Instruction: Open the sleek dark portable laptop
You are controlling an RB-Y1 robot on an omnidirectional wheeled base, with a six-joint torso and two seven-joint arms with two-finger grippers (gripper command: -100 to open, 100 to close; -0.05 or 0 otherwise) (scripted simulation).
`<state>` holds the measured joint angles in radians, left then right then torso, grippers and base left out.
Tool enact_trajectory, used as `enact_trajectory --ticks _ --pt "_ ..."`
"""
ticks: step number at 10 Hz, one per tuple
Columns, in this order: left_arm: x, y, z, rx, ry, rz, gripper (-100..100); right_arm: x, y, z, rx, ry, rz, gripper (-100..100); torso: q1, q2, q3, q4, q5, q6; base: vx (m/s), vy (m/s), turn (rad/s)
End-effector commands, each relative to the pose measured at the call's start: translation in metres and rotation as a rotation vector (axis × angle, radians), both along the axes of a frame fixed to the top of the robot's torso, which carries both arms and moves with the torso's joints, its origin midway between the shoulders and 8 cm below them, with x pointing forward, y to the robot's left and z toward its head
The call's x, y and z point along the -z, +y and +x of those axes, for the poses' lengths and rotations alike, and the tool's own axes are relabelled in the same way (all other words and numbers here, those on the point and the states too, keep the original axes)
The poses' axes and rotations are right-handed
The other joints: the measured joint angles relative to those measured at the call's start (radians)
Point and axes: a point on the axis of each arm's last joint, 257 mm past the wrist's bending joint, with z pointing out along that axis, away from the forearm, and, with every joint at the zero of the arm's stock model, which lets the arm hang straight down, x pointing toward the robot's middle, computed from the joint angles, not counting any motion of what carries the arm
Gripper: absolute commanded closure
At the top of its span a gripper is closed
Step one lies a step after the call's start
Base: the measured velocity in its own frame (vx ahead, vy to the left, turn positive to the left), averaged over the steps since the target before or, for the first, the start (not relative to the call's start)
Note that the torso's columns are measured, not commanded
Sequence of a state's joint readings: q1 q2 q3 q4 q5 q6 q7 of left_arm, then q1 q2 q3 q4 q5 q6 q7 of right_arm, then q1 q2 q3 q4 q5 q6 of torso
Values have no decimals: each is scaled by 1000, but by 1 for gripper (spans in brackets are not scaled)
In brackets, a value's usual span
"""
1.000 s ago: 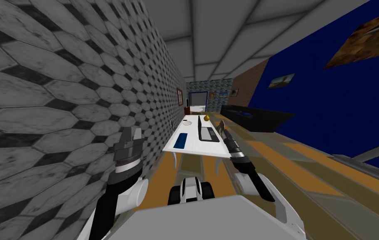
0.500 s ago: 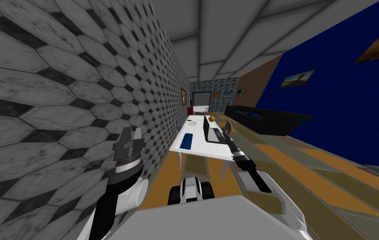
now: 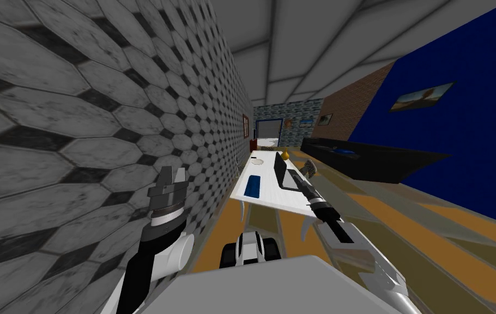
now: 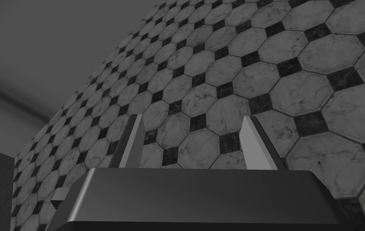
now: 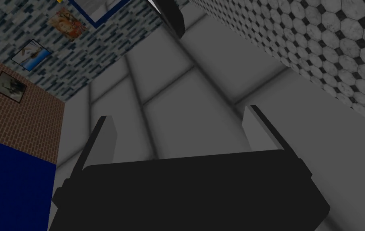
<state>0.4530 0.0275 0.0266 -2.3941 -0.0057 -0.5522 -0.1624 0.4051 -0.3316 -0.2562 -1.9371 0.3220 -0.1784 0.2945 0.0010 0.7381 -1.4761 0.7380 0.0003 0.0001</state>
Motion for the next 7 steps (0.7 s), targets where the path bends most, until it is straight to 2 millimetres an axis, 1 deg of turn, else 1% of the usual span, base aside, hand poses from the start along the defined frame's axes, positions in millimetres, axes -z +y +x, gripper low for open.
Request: enact_trajectory --ticks 1,3,4,5,7 --pt "0 0 0 0 0 0 0 23 -40 3 97 104 -168 -100 0 -1 0 0 0 0 76 164 105" --pt "0 0 0 0 0 0 0 40 -77 0 171 189 -293 -100 -3 0 0 0 -1 0 76 128 113" --pt "0 0 0 0 0 0 0 44 -94 -1 205 225 -356 -100 -3 1 0 0 -1 0 78 134 105" --pt "0 0 0 0 0 0 0 46 -95 -1 207 229 -355 -100 -1 0 0 0 0 0 56 95 22" --pt "0 0 0 0 0 0 0 54 -132 -7 277 307 -474 -100 -3 1 1 0 -1 0 51 91 84"
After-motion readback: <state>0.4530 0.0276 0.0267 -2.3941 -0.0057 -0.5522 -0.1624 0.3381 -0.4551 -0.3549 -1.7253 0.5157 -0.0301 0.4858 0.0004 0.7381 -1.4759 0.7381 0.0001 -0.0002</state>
